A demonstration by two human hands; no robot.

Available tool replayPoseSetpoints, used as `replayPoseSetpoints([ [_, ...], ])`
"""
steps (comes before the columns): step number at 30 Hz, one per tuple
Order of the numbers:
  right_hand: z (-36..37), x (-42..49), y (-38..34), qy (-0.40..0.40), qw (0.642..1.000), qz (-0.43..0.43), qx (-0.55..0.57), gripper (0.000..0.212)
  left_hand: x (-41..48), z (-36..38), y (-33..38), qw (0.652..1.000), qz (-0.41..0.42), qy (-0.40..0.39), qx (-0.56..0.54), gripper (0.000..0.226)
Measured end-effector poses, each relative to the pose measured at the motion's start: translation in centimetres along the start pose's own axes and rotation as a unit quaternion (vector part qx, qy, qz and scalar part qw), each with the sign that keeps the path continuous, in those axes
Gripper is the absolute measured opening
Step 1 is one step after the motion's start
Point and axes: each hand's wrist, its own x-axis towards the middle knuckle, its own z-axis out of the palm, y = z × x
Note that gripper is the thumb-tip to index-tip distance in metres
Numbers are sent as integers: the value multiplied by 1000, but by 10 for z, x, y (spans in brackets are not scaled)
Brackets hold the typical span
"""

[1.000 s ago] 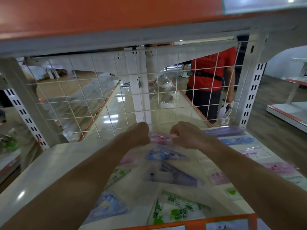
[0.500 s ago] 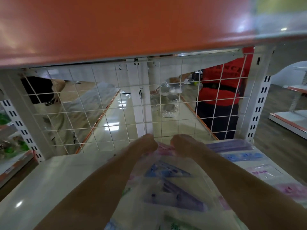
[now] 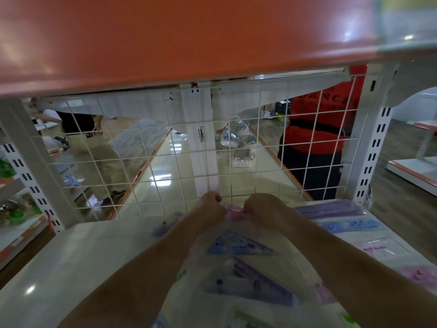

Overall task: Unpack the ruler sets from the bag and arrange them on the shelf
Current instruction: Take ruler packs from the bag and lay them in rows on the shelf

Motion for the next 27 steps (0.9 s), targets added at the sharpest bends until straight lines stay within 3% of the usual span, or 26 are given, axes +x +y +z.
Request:
replayPoseSetpoints([
  [2,0,-1,1,9,1000,-6,3,24,2,0,2,999,-19,10,-26,34],
  [5,0,-6,3,25,999,-19,6,26,5,-3,4,998,-27,41,-35,13],
  [7,1,-8,5,34,999,-27,11,27,4,-6,6,998,-36,44,-39,12],
  [14,0,-15,8,50,995,-13,87,25,0,-14,16,987,-113,-1,-117,34],
  [20,2,-19,6,60,988,21,143,19,-2,-9,14,978,-109,14,-177,19],
  [25,1,-21,5,57,980,32,189,19,0,-14,17,976,-126,-5,-176,27],
  [27,-3,-22,6,40,977,23,209,6,-1,-16,18,982,-91,-4,-164,36],
])
